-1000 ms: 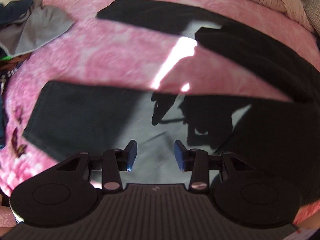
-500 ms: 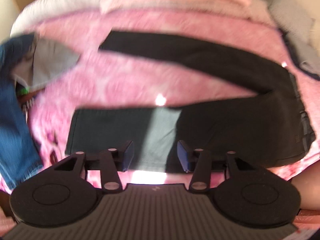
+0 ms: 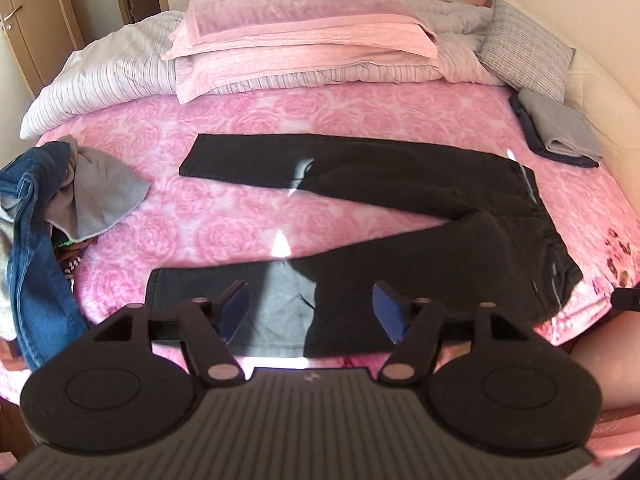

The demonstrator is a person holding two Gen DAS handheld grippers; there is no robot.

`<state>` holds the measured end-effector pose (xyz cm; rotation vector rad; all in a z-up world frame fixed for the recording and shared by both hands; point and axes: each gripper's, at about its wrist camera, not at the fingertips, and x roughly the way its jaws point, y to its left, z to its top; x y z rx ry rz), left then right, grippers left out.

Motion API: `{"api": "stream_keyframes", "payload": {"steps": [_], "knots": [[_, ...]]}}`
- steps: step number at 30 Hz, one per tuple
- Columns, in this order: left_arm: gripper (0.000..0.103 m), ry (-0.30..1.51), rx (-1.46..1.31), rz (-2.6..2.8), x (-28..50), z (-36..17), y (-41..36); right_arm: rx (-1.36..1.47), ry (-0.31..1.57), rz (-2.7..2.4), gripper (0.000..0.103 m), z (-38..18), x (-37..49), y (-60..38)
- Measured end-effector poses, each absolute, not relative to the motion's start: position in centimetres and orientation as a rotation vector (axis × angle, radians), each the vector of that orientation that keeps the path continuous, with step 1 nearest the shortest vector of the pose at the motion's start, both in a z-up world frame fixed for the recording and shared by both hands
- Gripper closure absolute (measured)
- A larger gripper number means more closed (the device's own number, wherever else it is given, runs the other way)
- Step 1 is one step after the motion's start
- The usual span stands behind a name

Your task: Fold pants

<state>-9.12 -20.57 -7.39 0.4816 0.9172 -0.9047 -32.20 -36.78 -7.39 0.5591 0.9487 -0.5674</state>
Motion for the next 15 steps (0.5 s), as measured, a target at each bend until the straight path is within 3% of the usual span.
{"api": "stream_keyframes", "payload": {"steps": [15], "knots": [[0.038,0.896,0.521,-0.862,-19.4,-5.4,-14.5,0.501,0.995,-0.528,0.038,-7.1,-40.0,-32.8]]}}
